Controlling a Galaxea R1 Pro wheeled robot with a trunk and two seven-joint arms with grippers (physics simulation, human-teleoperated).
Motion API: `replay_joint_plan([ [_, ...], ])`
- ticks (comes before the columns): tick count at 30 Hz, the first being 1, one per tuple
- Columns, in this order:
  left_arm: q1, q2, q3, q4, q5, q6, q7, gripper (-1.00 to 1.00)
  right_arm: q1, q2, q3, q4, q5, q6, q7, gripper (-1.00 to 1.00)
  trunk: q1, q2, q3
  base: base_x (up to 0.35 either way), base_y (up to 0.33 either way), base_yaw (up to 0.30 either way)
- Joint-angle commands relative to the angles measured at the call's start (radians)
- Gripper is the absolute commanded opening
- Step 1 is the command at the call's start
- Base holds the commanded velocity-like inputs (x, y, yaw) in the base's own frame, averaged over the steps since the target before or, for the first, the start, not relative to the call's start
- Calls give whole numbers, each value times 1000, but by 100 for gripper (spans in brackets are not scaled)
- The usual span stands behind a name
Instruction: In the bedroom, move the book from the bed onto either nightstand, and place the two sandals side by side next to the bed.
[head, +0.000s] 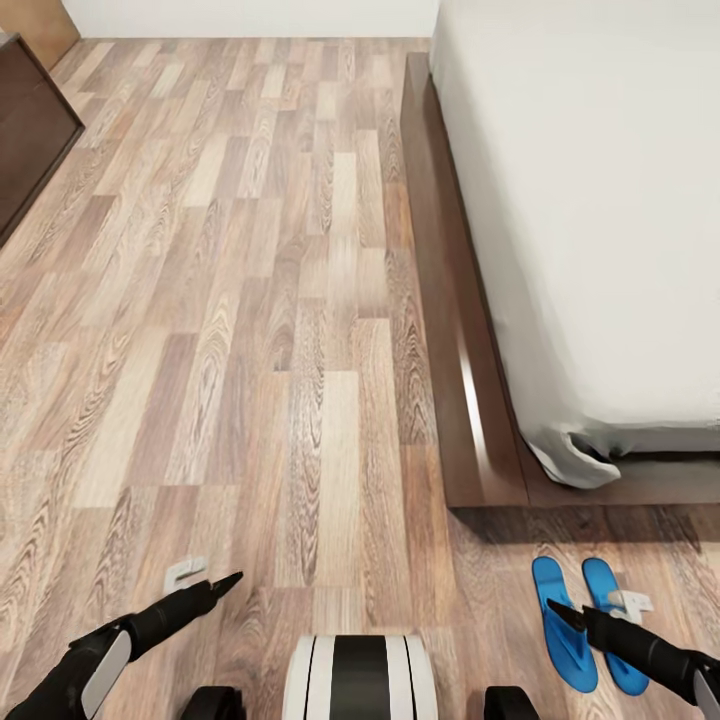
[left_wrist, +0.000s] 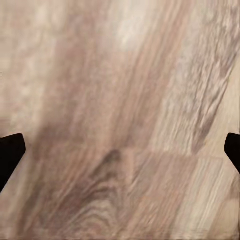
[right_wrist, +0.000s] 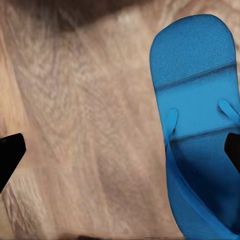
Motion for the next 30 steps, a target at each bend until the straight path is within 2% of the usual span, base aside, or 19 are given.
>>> replay_joint_plan([
  [1, 0, 0, 1, 11, 8, 9, -6, 100, 0, 0, -4, 5, 0, 10, 7, 100, -1, 0, 4, 0, 0, 0],
  [3, 1, -2, -5, 40, 7, 7, -22, 100, 0, 0, -4, 27, 0, 10, 13, 100, -1, 1, 11, 0, 0, 0],
  [10, 2, -14, -64, 116, 4, -25, -36, 100, 0, 0, -4, 125, -3, 9, 18, 100, -5, 2, 38, 0, 0, 0],
  [19, 2, -22, -70, 148, 6, -77, -29, 100, 1, 0, -2, 248, -3, 3, 15, 100, -9, 4, 73, 0, 0, 0],
  [30, 2, -23, -70, 151, 7, -80, -29, 100, 1, -1, -5, 258, -3, 4, 12, 100, -14, 7, 116, 0, 0, 0],
])
